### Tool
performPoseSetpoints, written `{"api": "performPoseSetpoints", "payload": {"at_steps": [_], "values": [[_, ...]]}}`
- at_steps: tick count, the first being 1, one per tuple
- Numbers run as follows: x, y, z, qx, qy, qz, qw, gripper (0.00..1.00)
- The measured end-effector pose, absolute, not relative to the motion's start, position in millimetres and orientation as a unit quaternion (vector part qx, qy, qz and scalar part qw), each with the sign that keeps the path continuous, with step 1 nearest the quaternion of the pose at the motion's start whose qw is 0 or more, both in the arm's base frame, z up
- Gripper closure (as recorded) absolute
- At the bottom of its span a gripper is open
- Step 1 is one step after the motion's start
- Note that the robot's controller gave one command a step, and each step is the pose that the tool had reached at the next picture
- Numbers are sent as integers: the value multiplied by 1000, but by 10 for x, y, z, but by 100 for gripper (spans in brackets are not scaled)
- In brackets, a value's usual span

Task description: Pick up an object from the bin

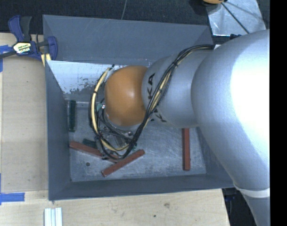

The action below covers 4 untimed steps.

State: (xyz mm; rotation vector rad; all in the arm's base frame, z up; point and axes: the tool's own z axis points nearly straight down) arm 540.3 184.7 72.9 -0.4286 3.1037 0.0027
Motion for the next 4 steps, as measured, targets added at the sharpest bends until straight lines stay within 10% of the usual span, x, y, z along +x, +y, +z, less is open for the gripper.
{"api": "performPoseSetpoints", "payload": {"at_steps": [1, 2, 3, 4], "values": [[5388, 1844, 710, -137, 991, 1, 2, 0], [5405, 1839, 726, -136, 991, 1, 5, 100], [5389, 1841, 710, -136, 991, 1, 2, 0], [5388, 1839, 708, -136, 991, 1, 2, 0]]}}
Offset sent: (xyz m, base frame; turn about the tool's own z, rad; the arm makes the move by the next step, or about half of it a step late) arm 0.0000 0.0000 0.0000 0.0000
